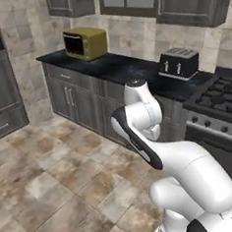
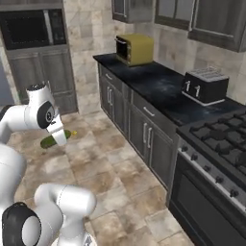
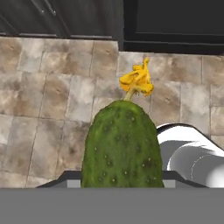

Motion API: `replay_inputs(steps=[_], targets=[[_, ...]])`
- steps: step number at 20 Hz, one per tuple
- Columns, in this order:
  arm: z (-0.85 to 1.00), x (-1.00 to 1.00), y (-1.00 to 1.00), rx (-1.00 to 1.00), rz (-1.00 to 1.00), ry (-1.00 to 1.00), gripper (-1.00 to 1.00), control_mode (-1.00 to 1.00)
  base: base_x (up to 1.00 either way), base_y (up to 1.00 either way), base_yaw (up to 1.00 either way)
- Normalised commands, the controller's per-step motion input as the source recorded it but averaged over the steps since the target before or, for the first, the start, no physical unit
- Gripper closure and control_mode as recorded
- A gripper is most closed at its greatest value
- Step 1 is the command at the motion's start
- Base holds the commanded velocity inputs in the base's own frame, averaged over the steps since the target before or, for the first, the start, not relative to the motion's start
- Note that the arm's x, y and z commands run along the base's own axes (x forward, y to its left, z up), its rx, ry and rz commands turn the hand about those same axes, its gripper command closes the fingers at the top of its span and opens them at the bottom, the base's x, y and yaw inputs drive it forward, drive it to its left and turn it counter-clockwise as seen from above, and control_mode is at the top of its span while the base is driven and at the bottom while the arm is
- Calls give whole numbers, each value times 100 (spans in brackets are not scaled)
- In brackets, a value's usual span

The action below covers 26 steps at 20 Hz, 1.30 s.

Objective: Turn on the sink faucet. Then move the cucumber from the counter to the sink. Turn off the sink. Move the vegetable from the sink to the pot next to the stove. Finally move the pot to the front center burner.

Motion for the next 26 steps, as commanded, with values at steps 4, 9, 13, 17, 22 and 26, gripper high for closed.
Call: replay_inputs(steps=[4,9,13,17,22,26], targets=[[0,0,0,0,0,0,100,100,0,-40,-54],[0,0,0,0,0,0,100,100,0,-42,-53],[0,0,0,0,0,0,100,100,0,-43,-52],[0,0,0,0,0,0,100,100,3,-39,-50],[0,0,0,0,0,0,100,100,8,-38,-48],[0,0,0,0,0,0,100,100,19,-39,-44]])
